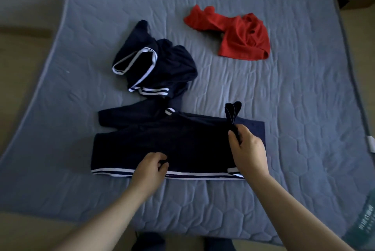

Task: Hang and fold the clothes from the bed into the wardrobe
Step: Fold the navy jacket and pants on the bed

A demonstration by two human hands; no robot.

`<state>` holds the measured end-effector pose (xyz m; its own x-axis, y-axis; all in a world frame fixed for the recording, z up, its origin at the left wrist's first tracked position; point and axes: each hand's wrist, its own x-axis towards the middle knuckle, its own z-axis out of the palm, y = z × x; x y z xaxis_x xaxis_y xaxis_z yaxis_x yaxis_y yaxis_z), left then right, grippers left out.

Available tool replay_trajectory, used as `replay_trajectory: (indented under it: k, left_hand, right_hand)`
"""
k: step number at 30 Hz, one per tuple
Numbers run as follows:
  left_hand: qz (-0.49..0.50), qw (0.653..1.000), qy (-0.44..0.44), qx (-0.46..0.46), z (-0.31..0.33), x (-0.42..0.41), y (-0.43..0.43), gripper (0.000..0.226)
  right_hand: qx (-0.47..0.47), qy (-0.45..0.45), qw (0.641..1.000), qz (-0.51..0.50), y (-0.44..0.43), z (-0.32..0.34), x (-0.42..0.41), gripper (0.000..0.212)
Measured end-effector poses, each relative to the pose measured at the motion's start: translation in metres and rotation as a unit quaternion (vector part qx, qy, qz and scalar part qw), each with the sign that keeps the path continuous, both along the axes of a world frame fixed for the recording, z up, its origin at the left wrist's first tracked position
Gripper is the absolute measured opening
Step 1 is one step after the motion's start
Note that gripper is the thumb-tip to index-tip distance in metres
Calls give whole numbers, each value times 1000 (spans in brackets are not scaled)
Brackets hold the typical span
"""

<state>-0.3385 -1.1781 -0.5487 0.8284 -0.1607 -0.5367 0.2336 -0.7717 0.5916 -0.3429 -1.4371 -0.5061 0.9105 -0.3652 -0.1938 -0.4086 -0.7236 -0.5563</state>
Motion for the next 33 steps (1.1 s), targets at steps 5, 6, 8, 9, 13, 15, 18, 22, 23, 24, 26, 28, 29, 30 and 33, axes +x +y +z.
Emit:
replay_trajectory:
  k: [5, 6, 8, 9, 13, 15, 18, 22, 23, 24, 26, 28, 29, 30, 33]
  left_hand:
    - [39, 999, 0, 12, -3, 7, 54, 27]
    - [48, 999, 0, 13, -4, 6, 60, 27]
    - [62, 998, 11, 6, -5, 2, 68, 28]
    - [66, 998, 15, 0, -6, 2, 71, 29]
    - [89, 996, 7, -19, -17, 5, 89, 30]
    - [100, 995, 7, -23, -26, 5, 102, 30]
    - [108, 994, 15, -22, -32, 9, 127, 28]
    - [112, 993, 21, -10, -37, 21, 174, 28]
    - [110, 994, 20, -8, -38, 25, 185, 27]
    - [109, 994, 20, -7, -40, 28, 197, 27]
    - [108, 994, 25, 0, -44, 36, 217, 27]
    - [105, 994, 18, 15, -50, 43, 235, 25]
    - [104, 994, 13, 20, -54, 47, 243, 23]
    - [104, 994, 10, 22, -57, 50, 250, 21]
    - [110, 993, 11, 31, -66, 56, 267, 19]
  right_hand:
    - [12, 18, 1000, -2, 59, -12, 10, 22]
    - [12, 26, 1000, 5, 68, -15, 11, 22]
    - [7, 40, 999, 14, 85, -17, 12, 23]
    - [6, 42, 999, 18, 92, -18, 14, 24]
    - [14, 42, 998, 46, 127, -25, 20, 27]
    - [20, 43, 997, 54, 148, -32, 23, 25]
    - [27, 40, 997, 61, 180, -39, 30, 24]
    - [31, 53, 995, 75, 233, -53, 41, 24]
    - [35, 57, 995, 76, 247, -56, 44, 24]
    - [39, 61, 995, 74, 261, -58, 47, 24]
    - [45, 67, 994, 73, 284, -63, 53, 25]
    - [41, 70, 994, 78, 305, -70, 58, 26]
    - [35, 73, 993, 83, 314, -74, 60, 26]
    - [29, 79, 993, 87, 322, -77, 62, 26]
    - [21, 102, 990, 94, 342, -89, 65, 26]
